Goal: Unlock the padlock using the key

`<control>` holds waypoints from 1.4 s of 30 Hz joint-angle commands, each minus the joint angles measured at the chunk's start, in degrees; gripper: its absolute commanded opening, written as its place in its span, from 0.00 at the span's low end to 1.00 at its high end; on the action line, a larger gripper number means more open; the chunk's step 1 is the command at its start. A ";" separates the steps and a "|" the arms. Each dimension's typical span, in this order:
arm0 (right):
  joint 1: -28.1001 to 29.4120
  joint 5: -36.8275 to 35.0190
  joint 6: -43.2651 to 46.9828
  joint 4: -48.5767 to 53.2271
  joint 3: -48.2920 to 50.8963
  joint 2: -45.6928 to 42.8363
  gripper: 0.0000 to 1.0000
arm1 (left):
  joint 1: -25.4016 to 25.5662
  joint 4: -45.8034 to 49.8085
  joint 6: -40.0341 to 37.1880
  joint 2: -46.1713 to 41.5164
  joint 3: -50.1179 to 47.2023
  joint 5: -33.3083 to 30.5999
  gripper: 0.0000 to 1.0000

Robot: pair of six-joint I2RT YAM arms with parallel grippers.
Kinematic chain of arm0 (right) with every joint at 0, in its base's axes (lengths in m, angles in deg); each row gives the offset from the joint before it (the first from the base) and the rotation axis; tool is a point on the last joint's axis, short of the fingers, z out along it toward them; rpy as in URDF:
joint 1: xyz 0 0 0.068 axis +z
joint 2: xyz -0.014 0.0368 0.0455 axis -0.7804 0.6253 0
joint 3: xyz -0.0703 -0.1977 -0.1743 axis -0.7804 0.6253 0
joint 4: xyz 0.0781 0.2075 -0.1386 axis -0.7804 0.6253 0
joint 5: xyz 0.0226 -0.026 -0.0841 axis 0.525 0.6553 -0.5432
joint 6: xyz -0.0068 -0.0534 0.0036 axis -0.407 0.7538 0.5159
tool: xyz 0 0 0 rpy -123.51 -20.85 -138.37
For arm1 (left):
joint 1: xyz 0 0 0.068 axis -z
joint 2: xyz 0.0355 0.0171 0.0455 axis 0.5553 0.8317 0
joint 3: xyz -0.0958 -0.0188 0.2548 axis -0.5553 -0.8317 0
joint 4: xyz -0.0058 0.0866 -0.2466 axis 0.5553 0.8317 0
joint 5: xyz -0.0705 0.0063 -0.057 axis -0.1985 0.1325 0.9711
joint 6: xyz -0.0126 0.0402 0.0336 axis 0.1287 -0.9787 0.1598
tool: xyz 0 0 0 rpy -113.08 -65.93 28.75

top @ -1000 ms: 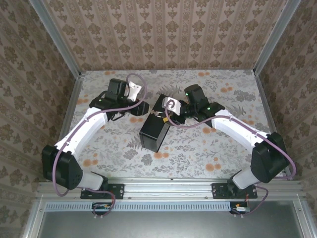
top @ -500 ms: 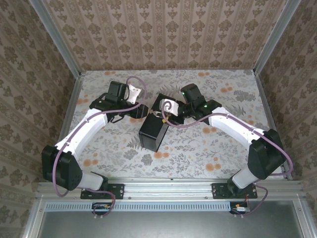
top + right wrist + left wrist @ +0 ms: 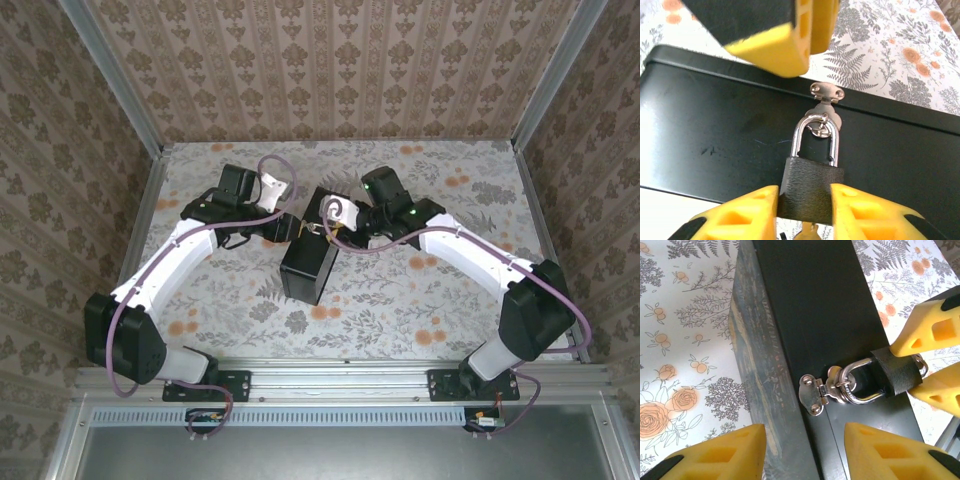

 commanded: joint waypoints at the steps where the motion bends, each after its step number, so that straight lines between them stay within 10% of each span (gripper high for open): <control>1: -1.55 4.94 -7.12 2.33 -3.03 0.75 0.28 | 0.22 0.30 -1.87 0.12 0.12 1.91 0.46; 9: -3.18 9.62 -14.37 4.55 -4.32 1.29 0.34 | 0.26 -0.29 -1.48 0.51 1.04 2.64 0.45; 21: -0.39 0.79 7.24 -0.24 0.65 0.58 0.59 | 0.04 -1.72 -0.41 2.92 1.25 5.21 0.45; 42: -1.65 3.30 3.09 2.25 -6.08 6.16 0.43 | -0.64 0.58 -3.03 4.87 2.22 8.05 0.42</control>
